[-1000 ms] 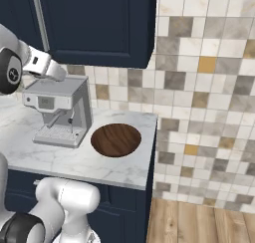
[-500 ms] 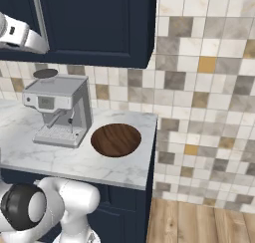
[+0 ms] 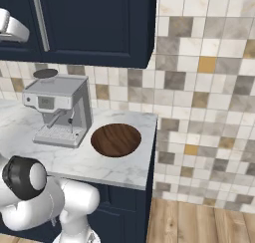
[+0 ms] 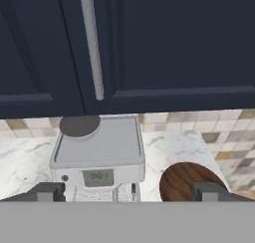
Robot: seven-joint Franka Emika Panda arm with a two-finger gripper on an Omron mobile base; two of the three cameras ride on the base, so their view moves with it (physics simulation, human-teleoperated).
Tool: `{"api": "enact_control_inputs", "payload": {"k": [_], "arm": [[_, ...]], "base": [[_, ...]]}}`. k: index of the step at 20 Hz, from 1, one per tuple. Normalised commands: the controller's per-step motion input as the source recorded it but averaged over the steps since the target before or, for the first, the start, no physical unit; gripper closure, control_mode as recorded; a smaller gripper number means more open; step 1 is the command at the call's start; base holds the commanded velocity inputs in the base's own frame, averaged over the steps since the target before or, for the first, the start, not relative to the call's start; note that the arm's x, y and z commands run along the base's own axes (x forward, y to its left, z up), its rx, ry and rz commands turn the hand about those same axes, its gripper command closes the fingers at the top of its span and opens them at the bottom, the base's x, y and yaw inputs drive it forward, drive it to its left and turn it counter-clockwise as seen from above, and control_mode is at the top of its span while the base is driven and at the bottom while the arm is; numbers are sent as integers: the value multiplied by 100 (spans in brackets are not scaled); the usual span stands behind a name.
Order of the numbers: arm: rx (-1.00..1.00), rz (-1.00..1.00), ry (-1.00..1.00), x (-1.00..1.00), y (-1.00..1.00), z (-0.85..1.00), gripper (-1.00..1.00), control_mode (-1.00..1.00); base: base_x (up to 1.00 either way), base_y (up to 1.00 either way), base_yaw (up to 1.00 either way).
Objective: Open the cabinet and setup a tea strainer by placing it in the bowl upright.
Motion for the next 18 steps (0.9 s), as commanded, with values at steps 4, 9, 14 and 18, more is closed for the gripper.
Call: {"api": "enact_control_inputs", "payload": {"k": [4, 9, 14, 18], "arm": [[-2, 0, 0, 58, 22, -2, -100, -100], [-2, 0, -5, 60, 18, -8, -100, -100], [-1, 0, -2, 51, 2, -7, -100, -100], [0, 1, 0, 41, 1, 0, -100, -100]], "base": [[0, 0, 0], [0, 0, 0], [0, 0, 0], [0, 0, 0]]}}
